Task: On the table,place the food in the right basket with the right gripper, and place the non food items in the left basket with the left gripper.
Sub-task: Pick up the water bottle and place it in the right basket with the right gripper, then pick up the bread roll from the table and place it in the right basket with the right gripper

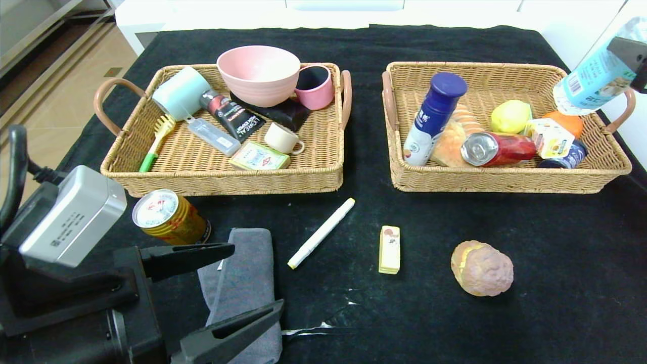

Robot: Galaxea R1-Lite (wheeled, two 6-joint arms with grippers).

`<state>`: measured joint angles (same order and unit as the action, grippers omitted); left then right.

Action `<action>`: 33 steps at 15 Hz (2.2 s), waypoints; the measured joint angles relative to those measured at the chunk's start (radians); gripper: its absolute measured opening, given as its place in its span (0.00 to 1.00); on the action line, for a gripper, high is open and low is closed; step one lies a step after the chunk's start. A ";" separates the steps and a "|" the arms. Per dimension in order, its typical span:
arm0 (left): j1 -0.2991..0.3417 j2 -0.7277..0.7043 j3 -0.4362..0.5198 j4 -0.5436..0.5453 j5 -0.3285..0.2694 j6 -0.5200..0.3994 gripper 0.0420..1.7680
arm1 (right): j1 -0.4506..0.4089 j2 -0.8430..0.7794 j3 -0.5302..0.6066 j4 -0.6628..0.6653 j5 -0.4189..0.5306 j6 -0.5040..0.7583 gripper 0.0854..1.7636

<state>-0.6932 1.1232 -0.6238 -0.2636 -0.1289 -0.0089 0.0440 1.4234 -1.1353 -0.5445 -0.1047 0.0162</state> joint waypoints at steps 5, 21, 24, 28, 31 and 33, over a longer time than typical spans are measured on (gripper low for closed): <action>0.000 0.003 0.005 0.000 0.000 0.000 0.97 | -0.042 0.189 -0.114 -0.155 0.000 0.001 0.56; 0.000 0.001 0.008 -0.001 -0.004 0.002 0.97 | -0.067 0.341 -0.179 -0.209 -0.020 0.008 0.74; 0.000 0.001 0.009 -0.002 -0.004 0.001 0.97 | -0.059 0.324 -0.164 -0.179 -0.020 0.009 0.81; 0.000 0.001 0.009 -0.001 -0.003 0.002 0.97 | -0.023 0.259 -0.094 -0.146 -0.019 0.007 0.87; 0.000 0.000 0.011 -0.001 -0.002 0.014 0.97 | 0.008 0.180 -0.024 -0.076 -0.016 0.006 0.90; 0.000 -0.001 0.013 -0.001 -0.001 0.017 0.97 | 0.033 0.121 0.022 -0.024 -0.016 0.007 0.92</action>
<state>-0.6932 1.1223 -0.6109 -0.2651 -0.1298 0.0077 0.0772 1.5447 -1.1136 -0.5689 -0.1202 0.0230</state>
